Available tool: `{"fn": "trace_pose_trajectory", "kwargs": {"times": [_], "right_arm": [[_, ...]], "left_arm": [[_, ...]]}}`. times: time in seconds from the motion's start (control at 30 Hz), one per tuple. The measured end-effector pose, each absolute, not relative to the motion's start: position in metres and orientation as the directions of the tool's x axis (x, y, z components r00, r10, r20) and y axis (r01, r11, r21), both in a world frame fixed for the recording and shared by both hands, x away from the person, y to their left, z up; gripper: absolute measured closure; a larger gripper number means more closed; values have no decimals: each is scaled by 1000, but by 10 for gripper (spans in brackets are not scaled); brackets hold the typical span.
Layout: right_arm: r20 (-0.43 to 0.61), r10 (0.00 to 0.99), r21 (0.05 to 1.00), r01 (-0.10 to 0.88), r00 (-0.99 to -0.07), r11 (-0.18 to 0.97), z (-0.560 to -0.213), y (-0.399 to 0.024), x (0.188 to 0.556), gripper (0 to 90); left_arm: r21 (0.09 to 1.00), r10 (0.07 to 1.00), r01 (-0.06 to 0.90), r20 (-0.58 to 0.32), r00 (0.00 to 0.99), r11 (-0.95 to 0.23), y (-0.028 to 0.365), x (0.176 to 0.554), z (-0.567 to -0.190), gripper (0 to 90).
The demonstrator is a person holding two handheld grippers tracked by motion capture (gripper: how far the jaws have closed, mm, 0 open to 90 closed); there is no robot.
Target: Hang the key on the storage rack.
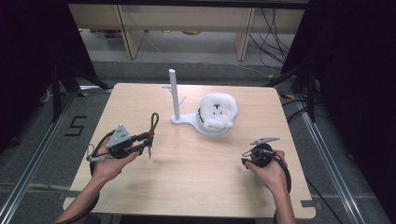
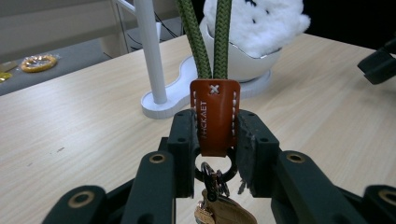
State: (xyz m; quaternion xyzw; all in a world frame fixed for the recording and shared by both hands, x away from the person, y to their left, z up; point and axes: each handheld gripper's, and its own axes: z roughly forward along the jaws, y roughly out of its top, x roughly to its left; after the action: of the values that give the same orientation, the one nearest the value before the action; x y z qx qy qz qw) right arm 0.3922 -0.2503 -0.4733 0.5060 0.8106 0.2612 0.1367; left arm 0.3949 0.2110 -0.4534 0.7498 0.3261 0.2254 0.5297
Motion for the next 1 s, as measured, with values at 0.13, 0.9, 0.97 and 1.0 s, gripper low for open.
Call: {"fn": "trace_pose_trajectory", "kwargs": {"times": [0.13, 0.9, 0.97, 1.0], "right_arm": [[45, 893, 567, 747, -449, 347, -473, -250, 392, 557], [47, 901, 592, 738, -432, 323, -474, -250, 392, 545], [48, 901, 594, 738, -430, 320, -474, -250, 392, 543], [49, 902, 594, 738, -429, 319, -474, -250, 392, 542]], "left_arm": [[945, 737, 248, -13, 676, -212, 209, 397, -452, 687], [963, 779, 222, -22, 626, -151, 201, 411, -445, 688], [964, 781, 219, -21, 624, -150, 200, 413, -443, 688], [964, 783, 219, -21, 622, -149, 200, 414, -443, 687]]}}
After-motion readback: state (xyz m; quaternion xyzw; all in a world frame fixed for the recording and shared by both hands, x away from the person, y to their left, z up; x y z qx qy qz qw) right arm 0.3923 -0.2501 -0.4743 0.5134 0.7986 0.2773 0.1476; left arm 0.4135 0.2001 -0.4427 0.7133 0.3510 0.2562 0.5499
